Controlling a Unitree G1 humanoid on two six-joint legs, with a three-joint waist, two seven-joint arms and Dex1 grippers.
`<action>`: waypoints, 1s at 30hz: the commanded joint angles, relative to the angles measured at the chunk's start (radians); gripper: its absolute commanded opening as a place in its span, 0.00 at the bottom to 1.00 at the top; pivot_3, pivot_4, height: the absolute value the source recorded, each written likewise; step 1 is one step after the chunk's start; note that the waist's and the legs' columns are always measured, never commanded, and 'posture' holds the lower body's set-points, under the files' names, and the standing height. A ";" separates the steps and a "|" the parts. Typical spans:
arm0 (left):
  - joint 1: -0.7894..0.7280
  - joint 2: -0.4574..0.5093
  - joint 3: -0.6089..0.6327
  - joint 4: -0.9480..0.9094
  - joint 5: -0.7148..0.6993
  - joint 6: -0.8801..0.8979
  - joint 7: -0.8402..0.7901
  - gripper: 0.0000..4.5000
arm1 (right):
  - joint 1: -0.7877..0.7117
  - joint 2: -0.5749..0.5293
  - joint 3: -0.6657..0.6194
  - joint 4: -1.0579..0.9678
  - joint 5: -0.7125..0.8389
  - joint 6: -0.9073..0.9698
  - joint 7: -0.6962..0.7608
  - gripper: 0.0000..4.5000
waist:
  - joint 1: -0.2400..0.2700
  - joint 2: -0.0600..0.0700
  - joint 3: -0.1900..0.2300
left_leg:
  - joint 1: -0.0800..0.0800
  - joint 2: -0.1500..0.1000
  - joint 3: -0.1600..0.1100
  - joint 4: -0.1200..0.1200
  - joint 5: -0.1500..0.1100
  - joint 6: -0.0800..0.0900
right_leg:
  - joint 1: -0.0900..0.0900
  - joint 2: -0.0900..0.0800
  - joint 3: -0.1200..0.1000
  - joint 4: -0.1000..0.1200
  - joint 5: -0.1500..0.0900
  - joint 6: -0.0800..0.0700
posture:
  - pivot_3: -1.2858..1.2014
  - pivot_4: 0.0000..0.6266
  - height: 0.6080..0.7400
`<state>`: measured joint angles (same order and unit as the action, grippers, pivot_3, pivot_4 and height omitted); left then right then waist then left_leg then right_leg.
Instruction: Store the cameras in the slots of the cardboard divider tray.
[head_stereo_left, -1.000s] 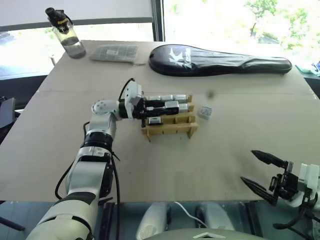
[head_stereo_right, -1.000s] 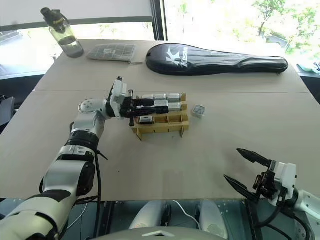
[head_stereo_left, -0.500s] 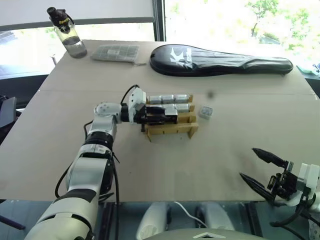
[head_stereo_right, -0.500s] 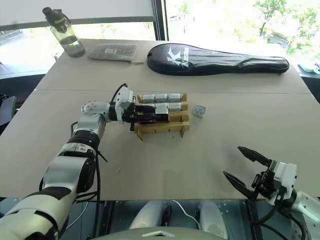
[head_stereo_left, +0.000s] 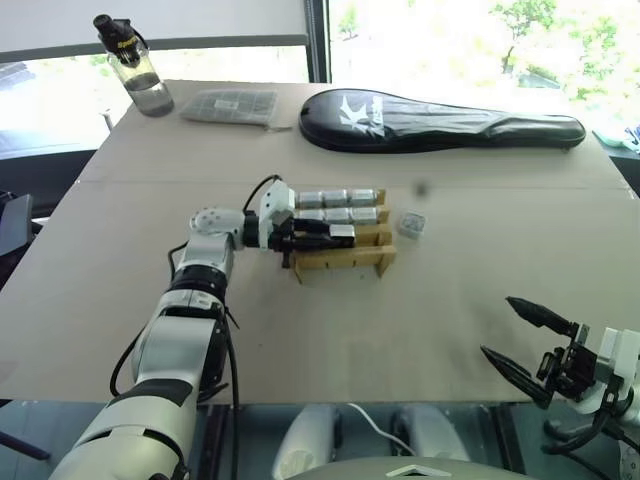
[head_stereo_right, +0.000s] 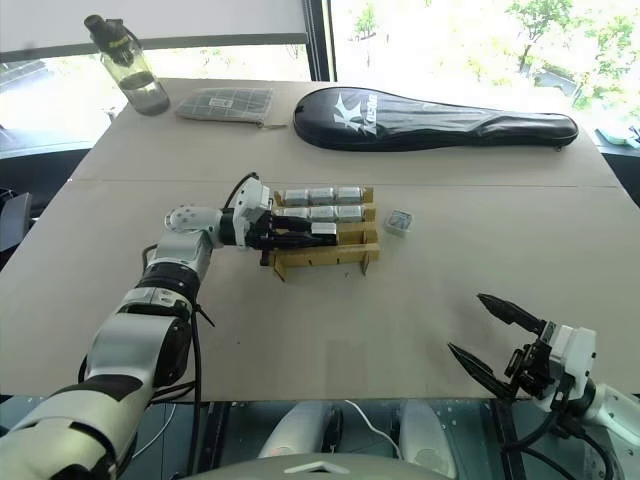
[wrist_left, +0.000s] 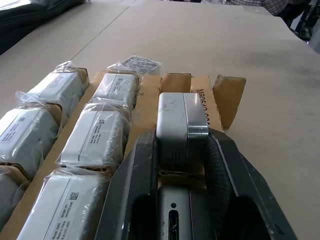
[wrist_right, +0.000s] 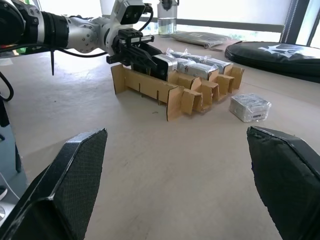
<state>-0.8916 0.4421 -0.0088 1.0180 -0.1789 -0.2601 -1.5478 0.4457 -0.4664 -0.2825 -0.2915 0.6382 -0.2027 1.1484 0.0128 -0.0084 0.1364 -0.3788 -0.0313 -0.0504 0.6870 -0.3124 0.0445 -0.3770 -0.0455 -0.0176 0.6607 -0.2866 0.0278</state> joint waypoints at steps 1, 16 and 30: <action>0.006 0.003 0.003 -0.027 0.007 -0.008 0.026 0.27 | -0.005 -0.005 -0.022 -0.006 0.015 -0.015 0.001 1.00 | 0.000 0.000 0.000 | 0.000 0.000 0.000 0.000 0.000 0.000 | 0.000 0.000 0.000 0.000 0.000 0.000 | 0.52 0.24 1.00; 0.152 0.212 0.105 -0.571 -0.213 0.480 -0.038 0.72 | -0.090 -0.089 -0.003 0.003 -0.150 0.172 -0.216 1.00 | -0.031 0.000 0.000 | 0.000 0.001 -0.001 0.000 0.000 0.000 | -0.001 -0.002 0.003 0.001 0.000 0.000 | 0.52 0.24 1.00; 0.863 0.387 0.459 -1.290 -0.382 0.685 0.276 0.72 | -0.758 -0.123 0.284 0.481 -0.349 0.377 -0.193 1.00 | -0.005 0.001 -0.001 | 0.003 -0.001 -0.009 -0.003 0.000 -0.001 | -0.002 -0.002 0.010 -0.003 0.000 0.000 | 0.52 0.24 1.00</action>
<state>-0.0536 0.8372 0.4042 -0.2058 -0.5287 0.4238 -1.3114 -0.2632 -0.6013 -0.0110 0.1243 0.3003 0.1897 0.9248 0.0080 -0.0072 0.1358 -0.3760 -0.0328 -0.0598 0.6842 -0.3126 0.0435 -0.3802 -0.0476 -0.0078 0.6576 -0.2866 0.0273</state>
